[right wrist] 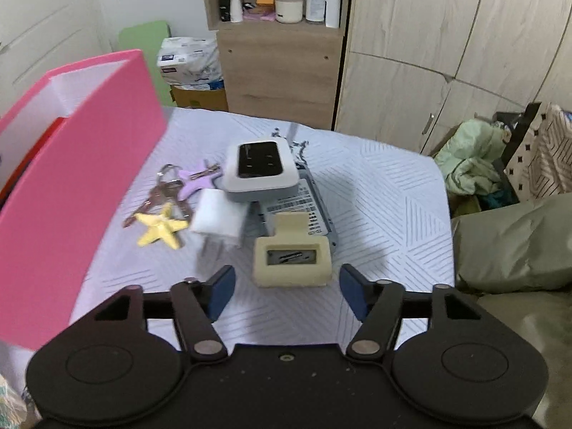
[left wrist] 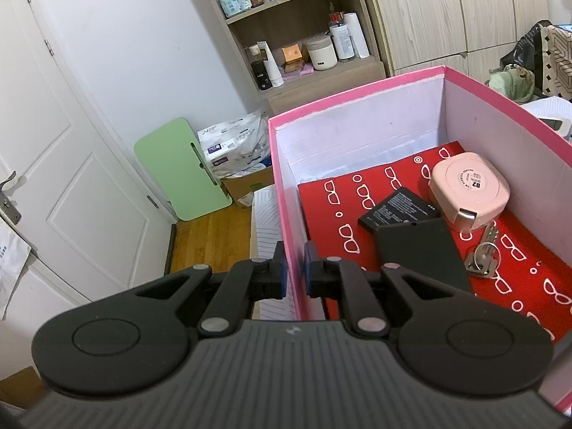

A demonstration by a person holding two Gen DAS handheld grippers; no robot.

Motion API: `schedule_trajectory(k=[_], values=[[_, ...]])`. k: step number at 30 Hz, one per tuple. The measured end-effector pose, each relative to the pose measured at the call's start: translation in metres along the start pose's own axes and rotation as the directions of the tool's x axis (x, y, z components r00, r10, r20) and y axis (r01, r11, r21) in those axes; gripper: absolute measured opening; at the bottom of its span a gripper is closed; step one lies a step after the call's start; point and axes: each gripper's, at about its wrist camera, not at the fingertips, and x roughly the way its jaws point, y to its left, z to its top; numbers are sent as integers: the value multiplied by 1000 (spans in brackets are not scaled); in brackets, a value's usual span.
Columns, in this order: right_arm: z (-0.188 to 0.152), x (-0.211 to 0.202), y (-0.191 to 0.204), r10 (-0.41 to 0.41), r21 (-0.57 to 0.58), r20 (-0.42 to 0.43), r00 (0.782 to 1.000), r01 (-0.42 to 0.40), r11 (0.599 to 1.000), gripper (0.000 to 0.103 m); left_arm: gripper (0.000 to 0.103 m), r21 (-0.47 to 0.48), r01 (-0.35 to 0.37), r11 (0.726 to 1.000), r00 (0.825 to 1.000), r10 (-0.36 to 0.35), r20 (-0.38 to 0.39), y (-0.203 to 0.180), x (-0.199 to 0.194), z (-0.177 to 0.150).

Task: Organize rigid objects
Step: 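Grasp the cream clip with the right gripper, then carry the cream clip over the box and lower it inside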

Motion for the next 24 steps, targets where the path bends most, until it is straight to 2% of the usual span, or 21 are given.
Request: schedule_trajectory(k=[4,5,6,9,17,24], values=[[1,21,-2,-5,20,-14,1000,5,1000,70,10,7,-1,1000,1000,1,0,-1,0,0],[1,23,-1,-5,22,-10,1000,5,1000,60,10,5,-1,1000,1000,1,0,-1,1,0],[0,25,0,6,18,-7,1000,-5,1000,56,10,6,-1,1000,1000,1,0,-1,1,0],[1,20,4,-1,12,-14,1000,1,1000,56,10,8,-1,1000,1000,1,0,-1,1,0],[8,-24,16,50,49,44,998,-52,997,56,10,-5,10,1000,1000,-10,2,1,2,0],[40,-84,54,157,-34,106,982,-154,987,56,10,-8,12,1000,1000,-12,4,1,2,0]])
